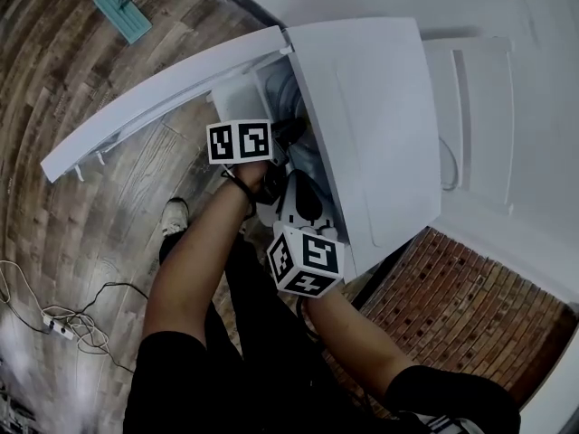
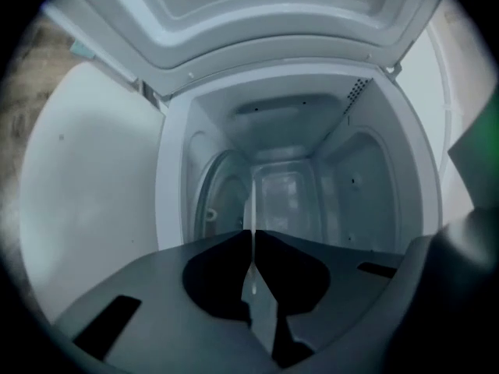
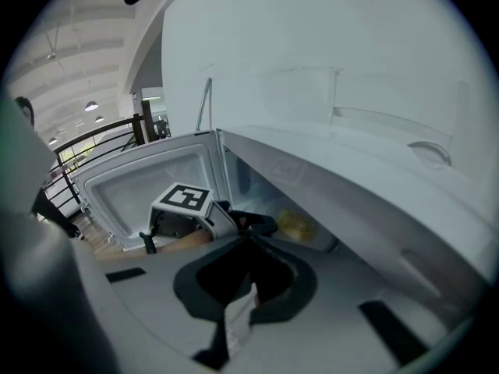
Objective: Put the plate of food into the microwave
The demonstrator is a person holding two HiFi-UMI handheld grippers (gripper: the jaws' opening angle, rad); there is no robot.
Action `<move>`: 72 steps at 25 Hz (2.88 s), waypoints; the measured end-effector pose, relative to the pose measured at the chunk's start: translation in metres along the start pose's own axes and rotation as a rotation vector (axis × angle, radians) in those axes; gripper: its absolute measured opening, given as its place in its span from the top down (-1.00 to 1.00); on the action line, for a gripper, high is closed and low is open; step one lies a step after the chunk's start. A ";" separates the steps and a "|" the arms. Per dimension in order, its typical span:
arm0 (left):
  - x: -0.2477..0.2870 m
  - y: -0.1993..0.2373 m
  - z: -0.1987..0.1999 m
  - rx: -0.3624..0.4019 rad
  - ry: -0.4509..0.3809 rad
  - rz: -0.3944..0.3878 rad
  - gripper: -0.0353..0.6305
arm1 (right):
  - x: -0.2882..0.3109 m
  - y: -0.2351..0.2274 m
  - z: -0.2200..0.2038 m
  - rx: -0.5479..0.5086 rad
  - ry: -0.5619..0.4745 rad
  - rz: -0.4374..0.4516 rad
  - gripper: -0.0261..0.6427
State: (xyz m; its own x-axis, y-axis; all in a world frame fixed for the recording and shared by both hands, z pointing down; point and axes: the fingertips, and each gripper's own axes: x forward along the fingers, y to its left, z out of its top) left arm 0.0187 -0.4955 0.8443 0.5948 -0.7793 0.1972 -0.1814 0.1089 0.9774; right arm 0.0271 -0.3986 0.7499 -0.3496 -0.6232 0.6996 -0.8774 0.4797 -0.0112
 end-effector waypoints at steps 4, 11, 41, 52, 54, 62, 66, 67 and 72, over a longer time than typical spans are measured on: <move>0.003 0.002 0.004 0.145 0.036 0.133 0.85 | -0.002 -0.003 0.000 0.007 -0.001 0.007 0.91; 0.003 0.002 0.014 0.641 0.052 0.352 0.71 | -0.006 -0.007 0.000 0.024 -0.007 0.013 0.91; -0.189 -0.127 0.038 0.829 -0.217 0.587 0.90 | -0.065 0.037 0.064 0.055 -0.154 0.182 0.91; -0.211 -0.349 0.017 0.980 -0.237 0.521 0.90 | -0.201 0.031 0.217 0.052 -0.352 0.251 0.91; -0.218 -0.389 0.020 1.030 -0.256 0.509 0.90 | -0.226 0.028 0.245 0.097 -0.420 0.272 0.91; -0.257 -0.510 0.057 1.129 -0.361 0.446 0.90 | -0.295 0.024 0.344 0.103 -0.614 0.261 0.91; -0.269 -0.537 0.050 1.187 -0.391 0.419 0.90 | -0.325 0.026 0.366 0.090 -0.693 0.260 0.91; -0.272 -0.538 0.047 1.194 -0.391 0.417 0.90 | -0.331 0.027 0.366 0.093 -0.704 0.261 0.91; -0.270 -0.552 0.038 1.211 -0.377 0.405 0.90 | -0.347 0.024 0.367 0.082 -0.709 0.251 0.91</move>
State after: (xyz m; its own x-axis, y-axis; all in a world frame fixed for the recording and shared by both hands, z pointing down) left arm -0.0716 -0.3679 0.2489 0.1180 -0.9659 0.2306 -0.9873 -0.0893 0.1316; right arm 0.0068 -0.3974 0.2442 -0.6452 -0.7628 0.0426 -0.7557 0.6292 -0.1817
